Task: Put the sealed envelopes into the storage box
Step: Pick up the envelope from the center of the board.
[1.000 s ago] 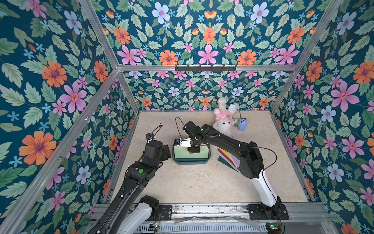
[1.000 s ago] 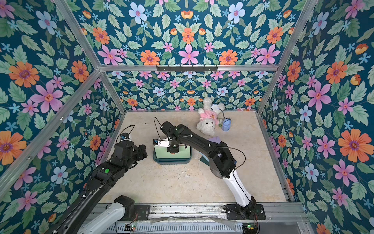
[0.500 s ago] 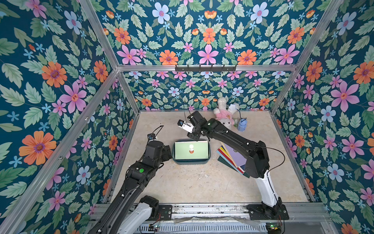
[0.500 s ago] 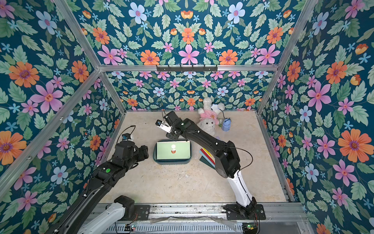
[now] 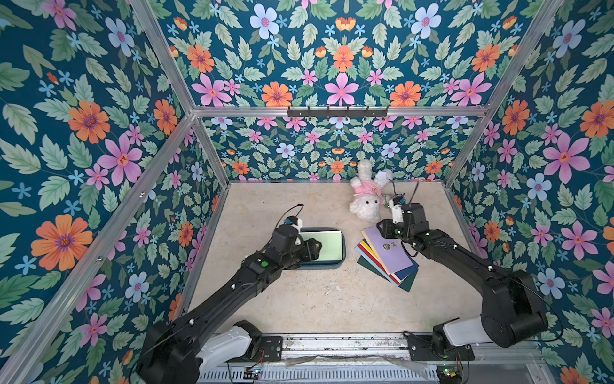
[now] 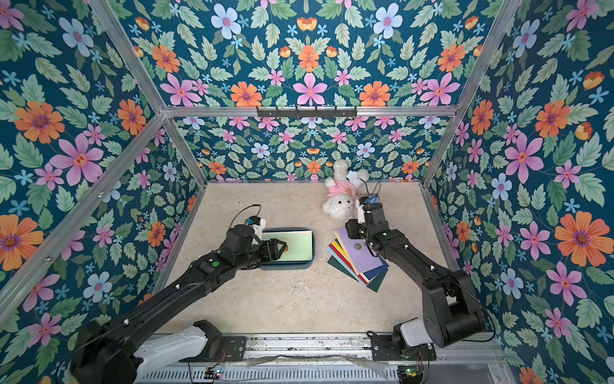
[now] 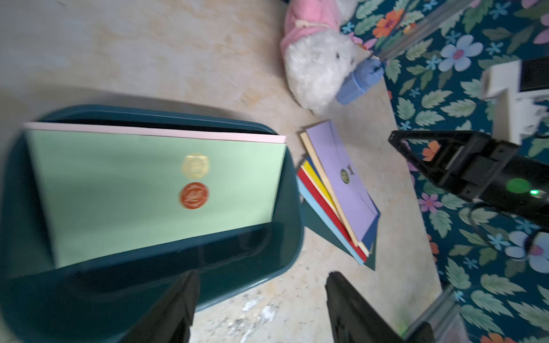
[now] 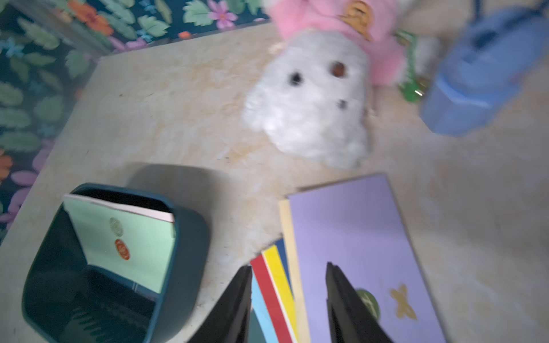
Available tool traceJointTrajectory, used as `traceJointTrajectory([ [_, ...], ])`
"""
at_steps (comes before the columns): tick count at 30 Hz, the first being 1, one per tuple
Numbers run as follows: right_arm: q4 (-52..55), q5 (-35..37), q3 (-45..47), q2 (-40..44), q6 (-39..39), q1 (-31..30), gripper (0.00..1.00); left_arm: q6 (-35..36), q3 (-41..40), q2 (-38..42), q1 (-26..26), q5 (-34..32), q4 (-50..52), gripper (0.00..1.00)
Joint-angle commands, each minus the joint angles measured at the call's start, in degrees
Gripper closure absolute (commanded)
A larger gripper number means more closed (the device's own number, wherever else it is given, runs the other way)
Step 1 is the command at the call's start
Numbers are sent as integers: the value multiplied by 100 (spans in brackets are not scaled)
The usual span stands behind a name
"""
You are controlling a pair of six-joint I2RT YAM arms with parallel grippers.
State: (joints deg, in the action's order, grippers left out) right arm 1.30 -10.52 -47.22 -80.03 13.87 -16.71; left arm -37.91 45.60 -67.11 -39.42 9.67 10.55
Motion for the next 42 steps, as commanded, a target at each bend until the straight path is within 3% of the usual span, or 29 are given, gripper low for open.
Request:
traceJointTrajectory([
  [1, -922, -398, 666, 321, 996, 568, 54, -320, 537, -944, -554, 77, -818, 30],
  [9, -1341, -528, 1247, 89, 1282, 1223, 54, -558, 2248, -3594, -1053, 926, -1434, 35],
  [17, -1584, -635, 1295, -273, 1364, 1240, 53, -639, 3480, -5233, -1086, 1426, -1556, 36],
  [27, -1615, -766, 1377, -692, 1416, 1242, 53, -770, 3763, -5756, -1081, 1509, -1656, 35],
  [42, -1712, -1050, 1426, -1119, 1548, 1249, 54, -813, 3910, -5919, -1052, 1564, -1784, 35],
])
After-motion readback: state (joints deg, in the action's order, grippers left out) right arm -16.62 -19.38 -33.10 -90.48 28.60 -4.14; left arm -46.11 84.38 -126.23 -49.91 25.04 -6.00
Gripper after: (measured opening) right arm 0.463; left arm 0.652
